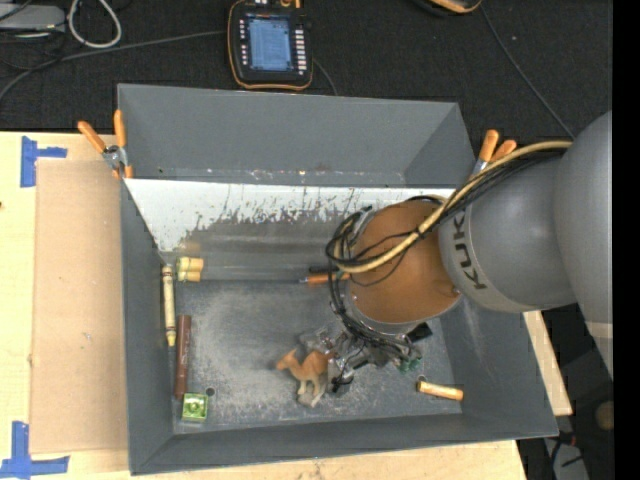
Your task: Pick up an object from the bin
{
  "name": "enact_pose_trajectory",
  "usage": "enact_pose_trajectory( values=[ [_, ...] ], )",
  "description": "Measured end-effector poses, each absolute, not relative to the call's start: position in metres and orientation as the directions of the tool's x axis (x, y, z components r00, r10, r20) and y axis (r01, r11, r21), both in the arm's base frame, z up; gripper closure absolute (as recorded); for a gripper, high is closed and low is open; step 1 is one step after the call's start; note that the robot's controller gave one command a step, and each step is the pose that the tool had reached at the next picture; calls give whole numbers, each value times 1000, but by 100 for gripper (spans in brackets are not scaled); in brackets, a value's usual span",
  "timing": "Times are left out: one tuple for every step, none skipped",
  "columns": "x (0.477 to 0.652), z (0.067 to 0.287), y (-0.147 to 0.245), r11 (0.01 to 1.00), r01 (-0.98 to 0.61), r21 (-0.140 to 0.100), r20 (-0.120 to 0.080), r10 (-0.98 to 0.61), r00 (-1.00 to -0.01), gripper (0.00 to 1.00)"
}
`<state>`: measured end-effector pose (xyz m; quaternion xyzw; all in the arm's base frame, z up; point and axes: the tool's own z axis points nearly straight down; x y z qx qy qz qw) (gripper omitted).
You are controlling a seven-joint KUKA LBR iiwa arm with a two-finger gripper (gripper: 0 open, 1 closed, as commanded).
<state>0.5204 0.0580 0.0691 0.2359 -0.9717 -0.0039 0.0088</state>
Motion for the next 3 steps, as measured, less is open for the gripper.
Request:
enact_pose_trajectory(
  values=[
    [520,69,58,889,-458,12,15,-458,-889,100],
    [498,167,42,800,-600,16,14,-600,-800,100],
    [498,167,42,801,-599,16,14,-599,-800,100]
  ],
)
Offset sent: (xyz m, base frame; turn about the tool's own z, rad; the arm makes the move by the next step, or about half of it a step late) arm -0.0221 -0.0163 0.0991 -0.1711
